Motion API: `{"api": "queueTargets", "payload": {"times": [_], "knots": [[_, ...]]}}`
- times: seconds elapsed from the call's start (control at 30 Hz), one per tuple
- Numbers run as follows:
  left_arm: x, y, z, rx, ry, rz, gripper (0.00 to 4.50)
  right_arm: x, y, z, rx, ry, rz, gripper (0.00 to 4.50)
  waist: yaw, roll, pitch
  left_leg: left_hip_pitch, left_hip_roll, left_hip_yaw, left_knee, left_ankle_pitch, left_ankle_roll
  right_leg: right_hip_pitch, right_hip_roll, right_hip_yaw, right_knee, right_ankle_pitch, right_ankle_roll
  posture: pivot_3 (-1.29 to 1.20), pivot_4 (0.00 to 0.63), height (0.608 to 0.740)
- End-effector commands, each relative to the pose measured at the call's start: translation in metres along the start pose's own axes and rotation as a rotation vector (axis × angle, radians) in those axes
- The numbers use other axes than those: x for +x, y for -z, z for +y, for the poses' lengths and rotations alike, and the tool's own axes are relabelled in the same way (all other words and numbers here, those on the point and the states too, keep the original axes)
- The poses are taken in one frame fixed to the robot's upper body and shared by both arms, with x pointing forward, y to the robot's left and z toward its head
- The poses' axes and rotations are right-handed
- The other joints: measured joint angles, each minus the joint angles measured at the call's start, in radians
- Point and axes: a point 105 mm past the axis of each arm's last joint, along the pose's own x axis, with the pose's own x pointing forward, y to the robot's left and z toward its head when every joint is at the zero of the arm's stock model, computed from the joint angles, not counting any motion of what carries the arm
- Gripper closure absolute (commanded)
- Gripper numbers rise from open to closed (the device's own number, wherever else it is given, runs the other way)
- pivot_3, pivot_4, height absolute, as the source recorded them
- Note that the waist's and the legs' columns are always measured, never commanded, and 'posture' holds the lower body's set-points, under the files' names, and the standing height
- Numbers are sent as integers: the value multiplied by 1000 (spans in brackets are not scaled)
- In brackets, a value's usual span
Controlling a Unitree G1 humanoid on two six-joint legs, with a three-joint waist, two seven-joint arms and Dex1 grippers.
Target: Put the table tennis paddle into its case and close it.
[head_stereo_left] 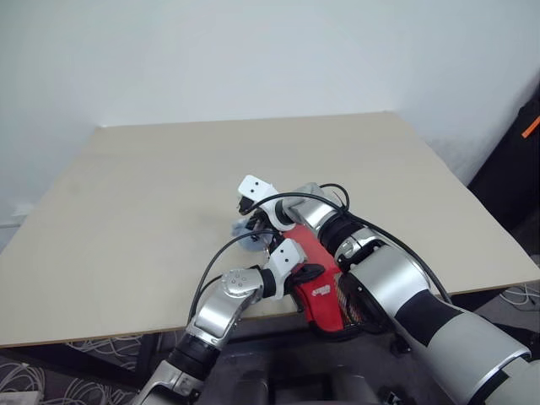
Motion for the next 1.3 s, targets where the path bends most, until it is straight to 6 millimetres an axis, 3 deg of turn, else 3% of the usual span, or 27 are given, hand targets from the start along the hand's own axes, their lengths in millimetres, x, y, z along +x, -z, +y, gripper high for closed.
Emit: {"api": "queueTargets", "payload": {"times": [0.03, 0.37, 0.83, 1.3], "knots": [[3, 3, 1, 9, 6, 26, 4500, -6, -25, -7, -21, 47, -92, 4455, 0, 0, 0, 0, 0, 0, 0, 0, 0, 0, 0, 0, 0, 0, 0, 0, 0, 740], [5, 3, 2, 3, 7, 25, 4500, -5, -36, -9, 44, 103, -169, 4455, 0, 0, 0, 0, 0, 0, 0, 0, 0, 0, 0, 0, 0, 0, -1, 0, 0, 740], [6, 3, 3, 2, 9, 26, 4500, 8, -51, 17, 130, 6, -226, 4455, 0, 0, 0, 0, 0, 0, 0, 0, 0, 0, 0, 0, 0, 0, -1, 0, 0, 740], [8, 3, 2, -2, 9, 24, 4500, 13, -38, -5, 226, 242, -221, 4455, 0, 0, 0, 0, 0, 0, 0, 0, 0, 0, 0, 0, 1, 0, -1, 0, 0, 740]]}}
